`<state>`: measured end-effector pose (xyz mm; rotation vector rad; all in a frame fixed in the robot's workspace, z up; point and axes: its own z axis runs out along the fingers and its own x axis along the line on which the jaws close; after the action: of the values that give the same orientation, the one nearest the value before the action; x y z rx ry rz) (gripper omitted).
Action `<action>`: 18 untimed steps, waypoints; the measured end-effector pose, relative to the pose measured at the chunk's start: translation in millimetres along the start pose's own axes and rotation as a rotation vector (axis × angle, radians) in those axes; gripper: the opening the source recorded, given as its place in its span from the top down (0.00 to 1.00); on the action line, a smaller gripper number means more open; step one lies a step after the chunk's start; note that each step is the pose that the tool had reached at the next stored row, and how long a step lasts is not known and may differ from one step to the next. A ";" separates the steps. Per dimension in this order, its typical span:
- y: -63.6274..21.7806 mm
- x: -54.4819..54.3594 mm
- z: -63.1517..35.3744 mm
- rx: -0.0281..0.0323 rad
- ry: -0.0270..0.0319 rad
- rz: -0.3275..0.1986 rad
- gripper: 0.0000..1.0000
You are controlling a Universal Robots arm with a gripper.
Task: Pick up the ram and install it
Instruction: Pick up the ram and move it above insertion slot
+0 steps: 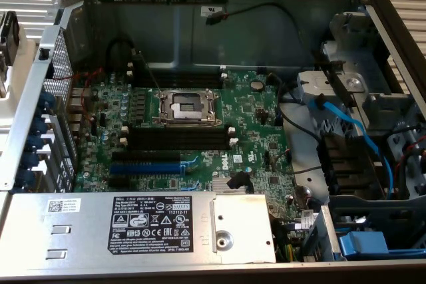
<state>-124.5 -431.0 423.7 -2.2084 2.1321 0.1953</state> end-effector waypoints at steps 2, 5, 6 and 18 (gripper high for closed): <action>-4.8 0.2 1.2 0.0000 0.0027 0.002 0.88; -12.2 0.5 2.0 -0.0010 0.0152 0.003 0.88; -13.9 0.7 2.2 -0.0013 0.0239 0.004 0.88; -26.2 -1.8 18.0 -0.0025 0.0522 0.029 0.88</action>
<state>-99.2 -425.8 405.0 -2.2093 2.1923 0.1434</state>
